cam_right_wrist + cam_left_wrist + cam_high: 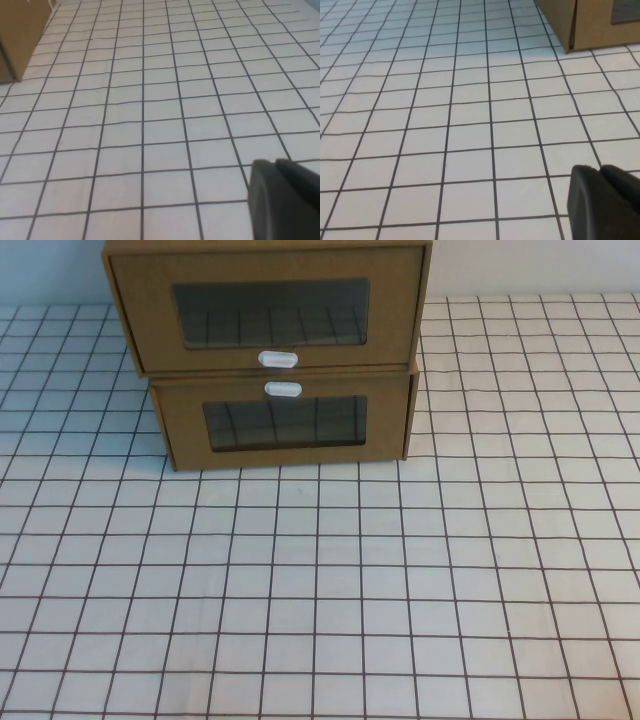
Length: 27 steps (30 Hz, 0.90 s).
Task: Open the shoe box
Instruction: 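Pull the top drawer of the cardboard box fully open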
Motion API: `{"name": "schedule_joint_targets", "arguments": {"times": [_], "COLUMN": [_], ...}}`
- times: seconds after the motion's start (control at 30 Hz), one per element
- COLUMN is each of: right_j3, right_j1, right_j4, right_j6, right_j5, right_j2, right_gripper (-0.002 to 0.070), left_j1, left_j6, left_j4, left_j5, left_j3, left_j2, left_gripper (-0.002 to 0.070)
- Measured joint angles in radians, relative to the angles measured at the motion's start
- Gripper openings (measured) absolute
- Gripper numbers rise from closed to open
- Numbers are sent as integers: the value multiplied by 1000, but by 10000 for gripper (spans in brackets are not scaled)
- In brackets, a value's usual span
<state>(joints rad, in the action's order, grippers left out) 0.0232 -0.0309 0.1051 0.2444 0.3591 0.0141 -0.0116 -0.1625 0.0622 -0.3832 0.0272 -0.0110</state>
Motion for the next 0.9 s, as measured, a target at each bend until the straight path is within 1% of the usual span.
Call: {"name": "schedule_joint_targets", "arguments": {"times": [0.13, 0.2, 0.27, 0.4, 0.5, 0.7, 0.8, 0.9], "right_j3": [0, 0, 0, 0, 0, 0, 0, 0], "right_j1": [0, 0, 0, 0, 0, 0, 0, 0], "right_j4": [0, 0, 0, 0, 0, 0, 0, 0], "right_j6": [0, 0, 0, 0, 0, 0, 0, 0], "right_j5": [2, 2, 2, 2, 2, 2, 2, 2], "right_j2": [0, 0, 0, 0, 0, 0, 0, 0], "right_gripper": [-13, -13, -13, -13, -13, -13, -14, -13], "left_j1": [0, 0, 0, 0, 0, 0, 0, 0], "left_j6": [0, 10, 39, 122, 163, 175, 175, 140], "left_j4": [2, 36, 121, 352, 483, 540, 531, 498], "left_j5": [6, 29, 76, 188, 243, 282, 193, 79], "left_j3": [0, 0, 0, 0, 0, -3, -65, -183], "left_j2": [0, 0, 0, 0, 0, 0, 8, 97], "left_gripper": [-2, -2, -2, -2, -2, -2, -2, -2]}}
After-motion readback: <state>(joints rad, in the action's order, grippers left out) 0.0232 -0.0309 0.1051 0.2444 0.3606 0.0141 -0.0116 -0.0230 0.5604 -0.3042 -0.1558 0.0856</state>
